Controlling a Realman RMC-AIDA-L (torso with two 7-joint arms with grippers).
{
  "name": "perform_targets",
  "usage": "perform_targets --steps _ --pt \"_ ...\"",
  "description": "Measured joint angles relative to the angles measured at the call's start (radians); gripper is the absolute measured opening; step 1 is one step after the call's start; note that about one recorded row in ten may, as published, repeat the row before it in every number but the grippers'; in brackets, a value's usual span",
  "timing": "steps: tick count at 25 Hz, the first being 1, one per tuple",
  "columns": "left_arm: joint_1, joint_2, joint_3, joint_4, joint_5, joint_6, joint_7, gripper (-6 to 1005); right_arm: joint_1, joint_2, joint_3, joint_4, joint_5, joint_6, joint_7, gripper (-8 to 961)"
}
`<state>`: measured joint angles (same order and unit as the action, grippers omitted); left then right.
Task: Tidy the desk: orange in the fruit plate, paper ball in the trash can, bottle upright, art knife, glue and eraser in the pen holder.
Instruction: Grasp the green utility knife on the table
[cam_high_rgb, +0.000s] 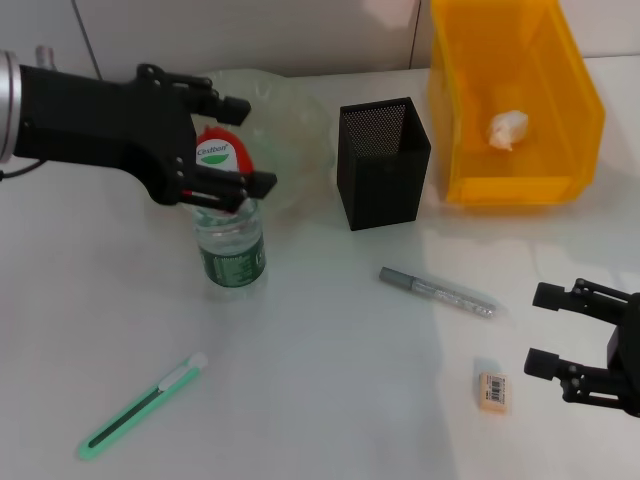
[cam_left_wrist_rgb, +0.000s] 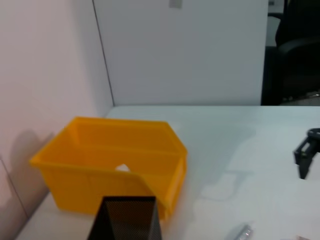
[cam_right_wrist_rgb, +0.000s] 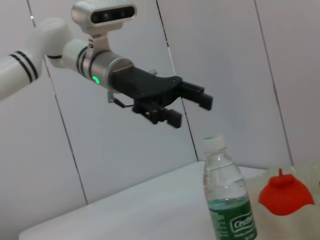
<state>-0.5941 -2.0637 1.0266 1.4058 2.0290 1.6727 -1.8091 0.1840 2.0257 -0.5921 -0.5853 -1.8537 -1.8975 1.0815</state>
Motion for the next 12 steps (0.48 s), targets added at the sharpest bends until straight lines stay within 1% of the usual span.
perform_targets --steps 1,2,3,5,8,9,10,12 --pt "0.019 0.0 0.041 0.048 0.002 0.004 -0.064 773 0.0 -0.004 0.002 -0.008 0.0 0.0 0.0 798" --pt "0.019 0.0 0.041 0.048 0.002 0.004 -0.064 773 0.0 -0.004 0.002 -0.008 0.0 0.0 0.0 798" --pt "0.046 0.0 0.087 0.109 0.017 0.006 -0.153 773 0.0 -0.005 0.0 -0.014 -0.001 0.0 0.0 797" --pt "0.075 -0.002 0.121 0.162 0.057 0.009 -0.228 772 0.0 -0.006 -0.002 -0.025 -0.002 0.0 0.0 797" --pt "0.104 -0.003 0.145 0.191 0.099 0.01 -0.292 772 0.0 -0.009 -0.004 -0.048 -0.012 0.0 0.011 797" --pt "0.127 -0.003 0.157 0.197 0.118 0.01 -0.334 772 0.002 -0.008 -0.001 -0.08 -0.045 0.002 0.026 797" --pt "0.127 -0.003 0.157 0.197 0.118 0.01 -0.334 772 0.002 -0.008 -0.001 -0.08 -0.045 0.002 0.026 797" --pt "0.148 -0.004 0.167 0.196 0.125 0.01 -0.366 772 0.006 -0.004 0.003 -0.116 -0.078 0.01 0.042 797"
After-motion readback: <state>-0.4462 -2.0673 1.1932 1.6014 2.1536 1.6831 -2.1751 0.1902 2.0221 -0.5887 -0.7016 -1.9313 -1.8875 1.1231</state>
